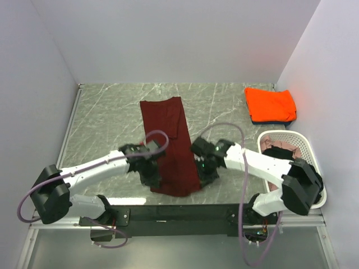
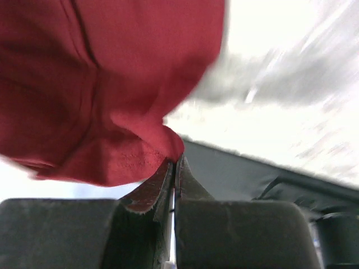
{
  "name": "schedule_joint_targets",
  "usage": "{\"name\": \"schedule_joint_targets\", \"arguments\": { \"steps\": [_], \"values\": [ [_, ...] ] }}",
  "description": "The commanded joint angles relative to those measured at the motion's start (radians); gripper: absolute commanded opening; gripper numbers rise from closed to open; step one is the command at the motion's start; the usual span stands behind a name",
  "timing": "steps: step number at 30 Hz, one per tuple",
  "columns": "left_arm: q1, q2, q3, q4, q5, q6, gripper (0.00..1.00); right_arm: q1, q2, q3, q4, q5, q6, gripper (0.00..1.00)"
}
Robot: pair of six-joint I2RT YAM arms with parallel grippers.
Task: Fold and stack the t-shirts
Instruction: Fold the tshirt
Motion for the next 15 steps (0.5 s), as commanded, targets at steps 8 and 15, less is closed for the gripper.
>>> {"name": "schedule_joint_targets", "arguments": {
  "steps": [8, 15],
  "values": [
    [0.284, 0.125, 0.252, 0.000, -0.181, 0.332, 0.01, -0.213, 0.253, 0.425, -0.036, 0.111, -0.271, 0.00],
    [0.366, 0.201, 0.298, 0.070, -0.221, 0.397, 0.01, -0.266, 0.397, 0.587, -0.042, 0.112, -0.321, 0.00]
  ]
}}
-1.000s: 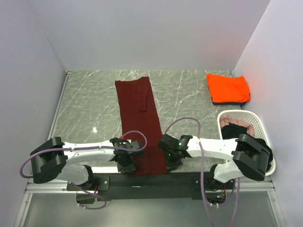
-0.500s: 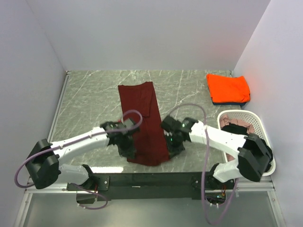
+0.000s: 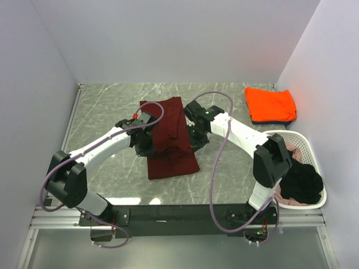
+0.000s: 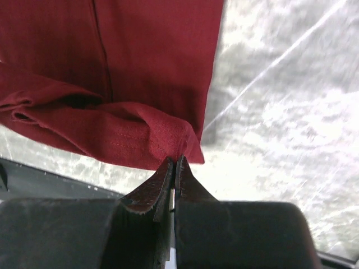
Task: Fold and stack the t-shirts
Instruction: Fold the tshirt
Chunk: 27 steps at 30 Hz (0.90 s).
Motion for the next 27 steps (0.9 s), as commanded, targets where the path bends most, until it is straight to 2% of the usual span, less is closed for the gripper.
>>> {"name": "schedule_joint_targets", "arguments": {
  "steps": [1, 11, 27],
  "values": [
    [0.036, 0.033, 0.042, 0.050, -0.057, 0.074, 0.01, -0.026, 0.040, 0.082, -0.012, 0.027, -0.055, 0.00],
    [0.116, 0.138, 0.111, 0.120, -0.093, 0.141, 0.01, -0.094, 0.163, 0.225, -0.010, 0.021, -0.088, 0.00],
    [0.156, 0.239, 0.073, 0.238, -0.133, 0.129, 0.01, -0.142, 0.309, 0.251, 0.146, 0.011, -0.095, 0.00]
  ]
}}
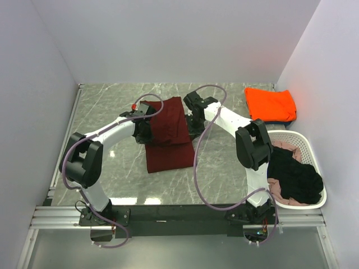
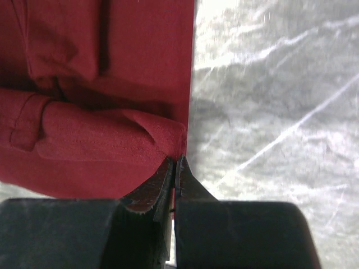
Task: Fold and stack the t-shirts
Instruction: Fold the tshirt
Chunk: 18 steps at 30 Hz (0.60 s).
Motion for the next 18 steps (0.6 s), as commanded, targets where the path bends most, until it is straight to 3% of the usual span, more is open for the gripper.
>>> {"name": "schedule_joint_targets", "arguments": {
  "steps": [1, 9, 10, 14, 17, 18],
  "values": [
    [0.016, 0.011, -0.018, 0.046, -0.042, 0.004, 0.01, -0.017, 0.023, 0.033, 0.076, 0.024, -0.016, 0.00],
    [0.019, 0.038, -0.058, 0.104, -0.037, -0.014, 0.06, -0.023, 0.033, 0.007, 0.130, 0.053, -0.016, 0.00],
    [0.019, 0.044, -0.061, 0.107, -0.039, -0.017, 0.09, -0.022, 0.034, 0.001, 0.137, 0.053, -0.013, 0.00],
    [0.018, 0.029, -0.061, 0.113, -0.046, -0.012, 0.32, -0.023, 0.013, -0.019, 0.153, 0.053, -0.004, 0.22],
    [0.018, -0.012, -0.054, 0.100, -0.074, -0.006, 0.40, -0.023, -0.044, -0.056, 0.176, 0.071, 0.007, 0.29],
    [0.018, -0.023, -0.045, 0.083, -0.083, -0.005, 0.48, -0.023, -0.061, -0.063, 0.180, 0.077, 0.013, 0.30]
  ]
}}
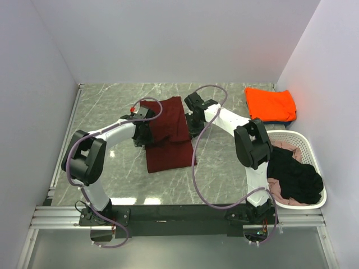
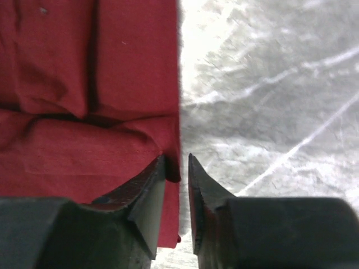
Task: Fold and stack the t-shirts
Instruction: Fold the tshirt
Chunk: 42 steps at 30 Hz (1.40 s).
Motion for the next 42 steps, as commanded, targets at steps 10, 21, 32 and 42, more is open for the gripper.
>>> {"name": "schedule_joint_targets", "arguments": {
  "steps": [10, 21, 32, 42],
  "values": [
    [-0.077, -0.325, -0.070, -0.042, -0.036, -0.041, 0.47, 0.077, -0.361, -0.295, 0.293, -0.082, 0.086, 0.30],
    [-0.217, -0.319, -0.288, 0.121, 0.070, -0.156, 0.10, 0.187, -0.200, -0.317, 0.499, -0.240, 0.161, 0.22],
    [-0.223, -0.288, -0.426, 0.144, 0.102, -0.185, 0.09, 0.109, 0.019, -0.080, 0.449, -0.174, 0.121, 0.21],
    [-0.223, -0.383, -0.451, 0.097, 0.089, -0.196, 0.11, -0.011, 0.118, 0.260, 0.337, -0.202, 0.122, 0.24]
  ]
}}
